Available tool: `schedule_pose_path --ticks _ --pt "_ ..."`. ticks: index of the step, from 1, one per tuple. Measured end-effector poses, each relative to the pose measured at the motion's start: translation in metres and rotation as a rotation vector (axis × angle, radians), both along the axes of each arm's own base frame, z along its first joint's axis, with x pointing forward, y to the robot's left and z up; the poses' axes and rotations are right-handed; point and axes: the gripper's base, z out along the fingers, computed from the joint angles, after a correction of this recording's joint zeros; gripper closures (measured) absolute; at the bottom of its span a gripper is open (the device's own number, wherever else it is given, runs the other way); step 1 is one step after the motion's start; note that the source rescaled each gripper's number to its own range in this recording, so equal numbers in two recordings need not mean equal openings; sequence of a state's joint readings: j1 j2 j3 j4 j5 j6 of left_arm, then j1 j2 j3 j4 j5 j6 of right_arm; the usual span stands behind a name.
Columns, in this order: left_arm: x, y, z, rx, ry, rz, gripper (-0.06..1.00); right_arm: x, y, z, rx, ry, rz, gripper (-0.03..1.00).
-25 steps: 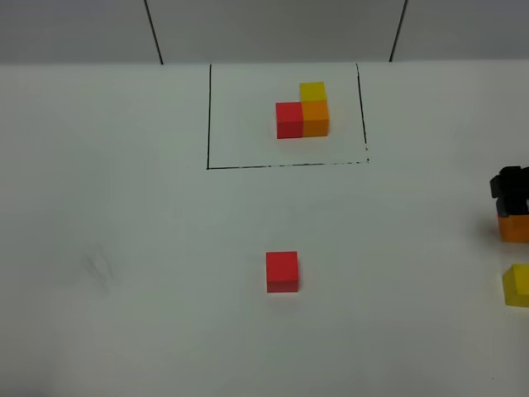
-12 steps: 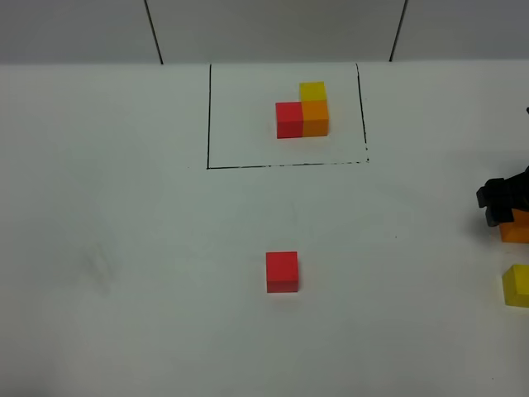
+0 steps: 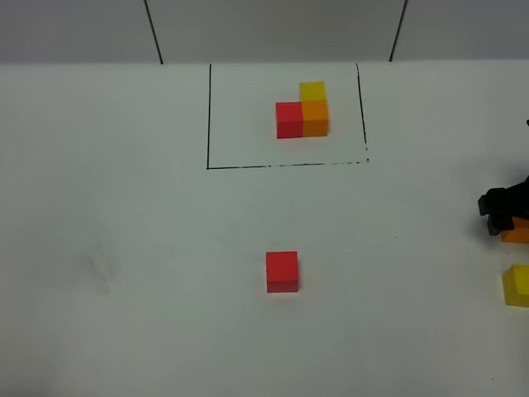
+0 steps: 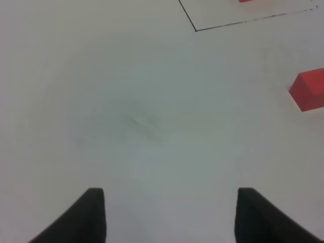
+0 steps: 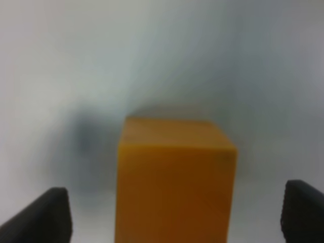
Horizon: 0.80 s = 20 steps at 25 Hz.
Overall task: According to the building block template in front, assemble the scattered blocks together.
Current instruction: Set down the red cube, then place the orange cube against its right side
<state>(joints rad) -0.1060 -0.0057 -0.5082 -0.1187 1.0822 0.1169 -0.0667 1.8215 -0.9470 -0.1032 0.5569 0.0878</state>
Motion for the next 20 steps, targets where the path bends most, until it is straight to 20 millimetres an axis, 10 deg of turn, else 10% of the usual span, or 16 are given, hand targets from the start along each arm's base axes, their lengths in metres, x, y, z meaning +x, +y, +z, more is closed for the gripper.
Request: schedule_pose_path --ticks 20 --pt "0.0 -0.0001 0.0 -0.001 0.0 0.0 0.7 -0.0011 -0.001 0.0058 -0.018 -0.008 0.022 0.27"
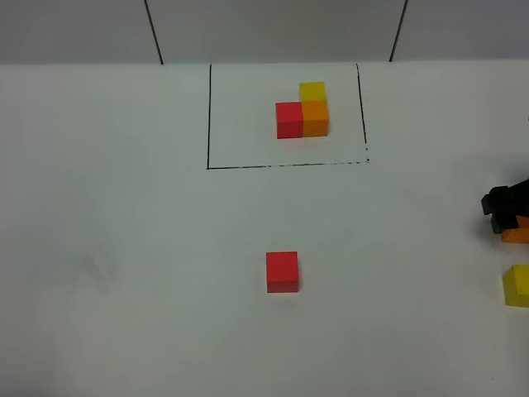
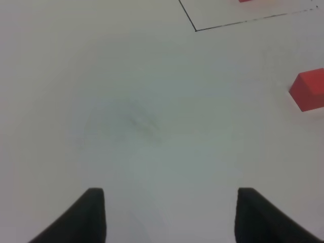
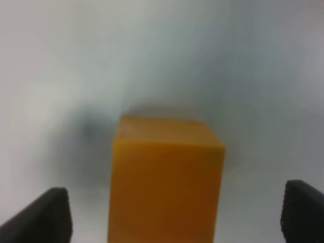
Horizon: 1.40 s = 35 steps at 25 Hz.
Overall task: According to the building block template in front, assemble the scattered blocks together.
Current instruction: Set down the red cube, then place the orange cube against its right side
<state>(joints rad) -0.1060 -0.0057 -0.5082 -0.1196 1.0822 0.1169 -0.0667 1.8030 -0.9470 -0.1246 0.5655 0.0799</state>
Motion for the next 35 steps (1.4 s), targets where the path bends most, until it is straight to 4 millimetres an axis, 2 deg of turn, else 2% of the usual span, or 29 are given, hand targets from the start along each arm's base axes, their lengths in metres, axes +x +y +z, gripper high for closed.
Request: schedule_pose_path --ticks 6,17,20,23,27,30,32,35 --pt "0.0 0.0 0.0 -0.002 0.0 0.001 0.7 0.002 -0.01 -0.005 -0.002 -0.007 -0.023 0.27" --pt "0.0 0.0 0.0 -0.002 0.0 0.001 0.7 0.005 -0.01 -0.009 -0.002 -0.027 -0.016 0.27" --pt "0.0 0.0 0.0 -0.002 0.0 0.001 0.7 0.005 -0.01 -0.013 -0.001 -0.017 -0.016 0.3" --pt "0.0 0.0 0.0 -0.002 0.0 0.001 0.7 0.006 -0.01 -0.018 0.0 -0.002 -0.014 0.39" --pt "0.0 0.0 0.0 -0.002 0.0 0.001 0.7 0.006 -0.01 -0.023 0.002 0.01 -0.014 0.57" --pt "0.0 0.0 0.0 -0.001 0.0 0.001 0.7 0.006 -0.01 -0.024 0.003 0.014 -0.015 0.77" --pt "0.0 0.0 0.0 -0.001 0.0 0.001 0.7 0.006 -0.01 -0.024 0.002 0.017 -0.014 0.97" --pt "0.0 0.0 0.0 -0.001 0.0 0.001 0.7 0.009 -0.009 -0.018 -0.008 0.05 0.014 0.96"
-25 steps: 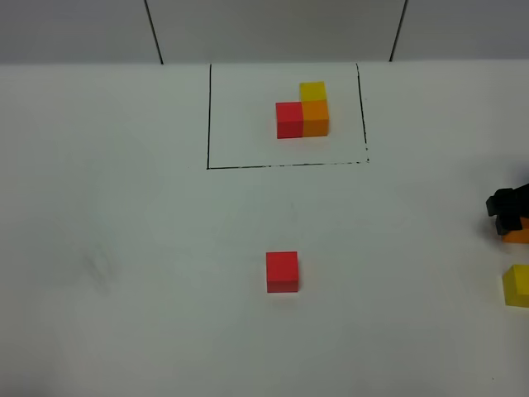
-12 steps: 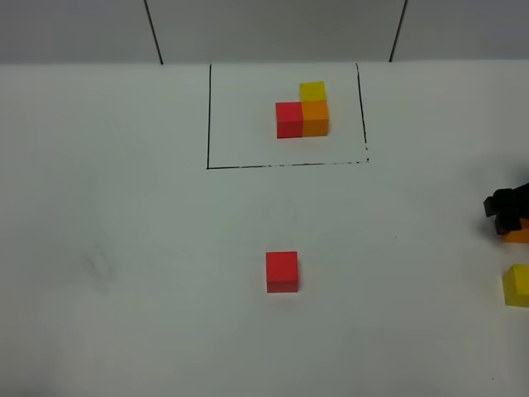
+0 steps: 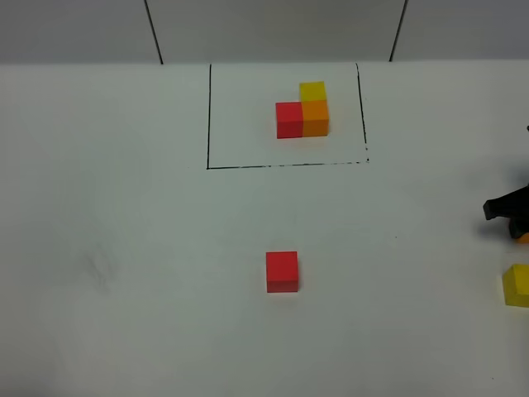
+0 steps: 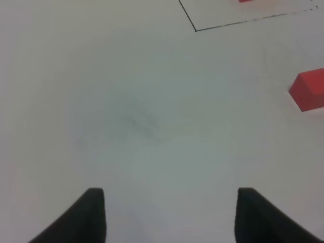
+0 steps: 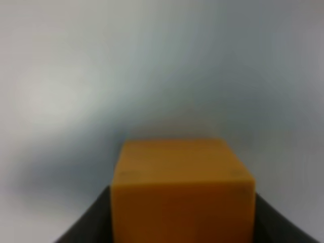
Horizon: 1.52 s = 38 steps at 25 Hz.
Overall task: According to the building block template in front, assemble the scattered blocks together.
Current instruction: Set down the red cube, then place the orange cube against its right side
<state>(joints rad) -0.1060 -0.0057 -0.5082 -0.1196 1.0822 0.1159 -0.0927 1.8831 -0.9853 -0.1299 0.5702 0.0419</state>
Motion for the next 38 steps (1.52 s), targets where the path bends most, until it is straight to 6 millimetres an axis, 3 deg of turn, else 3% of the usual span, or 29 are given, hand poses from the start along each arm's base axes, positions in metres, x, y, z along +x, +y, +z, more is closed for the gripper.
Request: schedule_pose_path --ticks 4,8,10,17,24,31,38 --pt "0.0 0.0 0.0 0.0 0.0 0.0 0.7 0.007 0.018 0.024 -0.044 0.025 0.154 0.96" --pt "0.0 0.0 0.0 0.0 0.0 0.0 0.7 0.004 0.063 0.057 -0.094 0.035 0.45 0.96" --pt "0.0 0.0 0.0 0.0 0.0 0.0 0.7 -0.006 0.087 0.062 -0.117 0.09 0.637 0.96" --pt "0.0 0.0 0.0 0.0 0.0 0.0 0.7 -0.031 0.152 0.062 -0.2 0.197 1.163 0.96" --pt "0.0 0.0 0.0 0.0 0.0 0.0 0.7 -0.043 0.192 0.06 -0.278 0.142 1.439 0.96" --pt "0.0 0.0 0.0 0.0 0.0 0.0 0.7 -0.044 0.208 0.029 -0.268 0.21 1.512 0.97" --pt "0.0 0.0 0.0 0.0 0.0 0.0 0.7 -0.045 0.218 0.022 -0.23 0.144 1.561 0.97"
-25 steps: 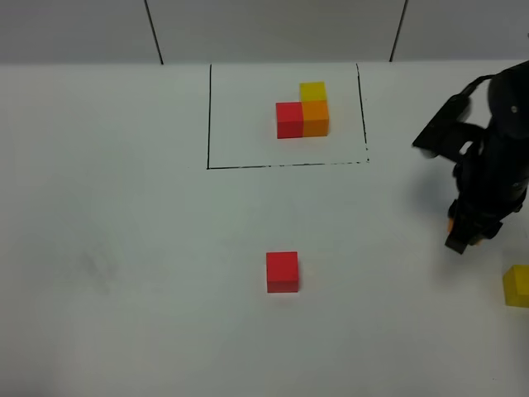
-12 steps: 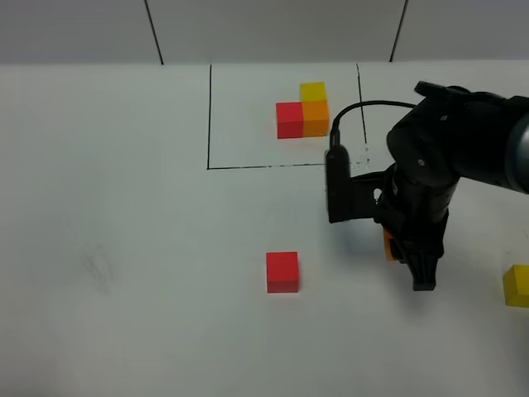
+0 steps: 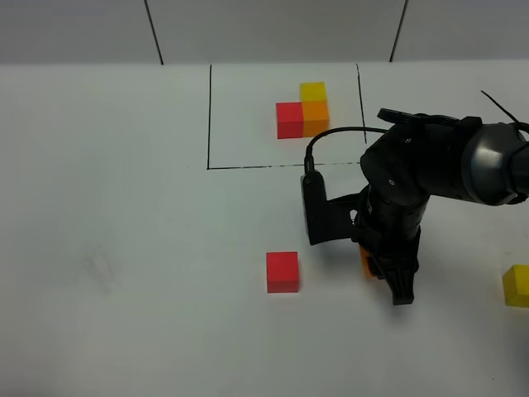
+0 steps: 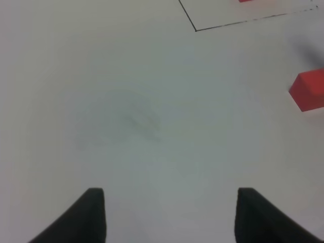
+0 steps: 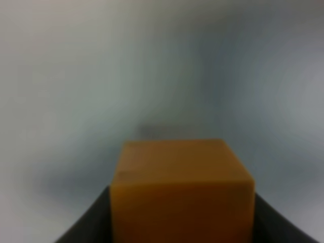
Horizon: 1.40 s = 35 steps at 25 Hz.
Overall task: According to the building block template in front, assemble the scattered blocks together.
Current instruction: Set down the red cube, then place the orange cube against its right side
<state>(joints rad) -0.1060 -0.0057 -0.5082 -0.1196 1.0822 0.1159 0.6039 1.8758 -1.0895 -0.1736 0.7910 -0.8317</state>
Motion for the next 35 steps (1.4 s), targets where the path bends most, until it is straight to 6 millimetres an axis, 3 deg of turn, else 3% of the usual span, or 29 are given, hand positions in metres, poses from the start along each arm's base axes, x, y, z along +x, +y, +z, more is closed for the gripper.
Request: schedule_pose_path --ticks 11,17,35 --pt "0.0 0.0 0.0 0.0 0.0 0.0 0.7 -0.005 0.016 -0.022 0.065 0.026 -0.009 0.97" --pt "0.0 0.0 0.0 0.0 0.0 0.0 0.7 0.001 0.024 -0.029 0.07 0.033 -0.1 0.97" --pt "0.0 0.0 0.0 0.001 0.0 -0.001 0.7 -0.001 0.047 -0.029 0.091 0.034 -0.095 0.97"
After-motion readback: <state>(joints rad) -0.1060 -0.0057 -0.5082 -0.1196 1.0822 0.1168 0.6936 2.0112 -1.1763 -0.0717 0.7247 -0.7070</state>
